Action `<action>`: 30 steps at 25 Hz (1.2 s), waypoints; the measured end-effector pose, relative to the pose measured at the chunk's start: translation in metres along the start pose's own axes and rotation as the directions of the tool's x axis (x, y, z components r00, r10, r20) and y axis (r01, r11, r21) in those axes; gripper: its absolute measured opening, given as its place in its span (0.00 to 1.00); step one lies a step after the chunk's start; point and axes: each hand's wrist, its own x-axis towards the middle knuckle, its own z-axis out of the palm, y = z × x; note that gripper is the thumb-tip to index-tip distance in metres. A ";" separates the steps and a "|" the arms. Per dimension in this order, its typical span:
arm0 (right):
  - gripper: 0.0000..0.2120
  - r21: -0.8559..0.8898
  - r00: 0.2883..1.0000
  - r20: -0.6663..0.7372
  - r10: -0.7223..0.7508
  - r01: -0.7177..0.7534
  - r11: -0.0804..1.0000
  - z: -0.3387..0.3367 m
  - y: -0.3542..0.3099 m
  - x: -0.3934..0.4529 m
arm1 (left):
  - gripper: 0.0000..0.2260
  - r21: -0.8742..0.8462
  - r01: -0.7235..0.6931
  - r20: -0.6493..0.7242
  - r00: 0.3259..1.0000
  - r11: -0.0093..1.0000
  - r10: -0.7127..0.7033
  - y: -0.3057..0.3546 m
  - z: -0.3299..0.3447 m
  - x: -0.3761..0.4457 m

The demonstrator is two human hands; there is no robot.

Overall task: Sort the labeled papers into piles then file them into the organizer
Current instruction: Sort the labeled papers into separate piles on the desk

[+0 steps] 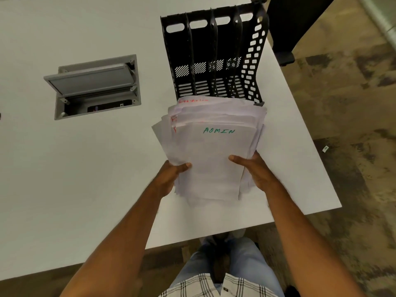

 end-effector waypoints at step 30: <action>0.21 -0.128 0.932 -0.310 -0.186 0.153 0.980 -0.001 0.040 -0.025 | 0.28 0.098 -0.271 -0.048 0.960 0.958 0.277 -0.011 0.022 -0.001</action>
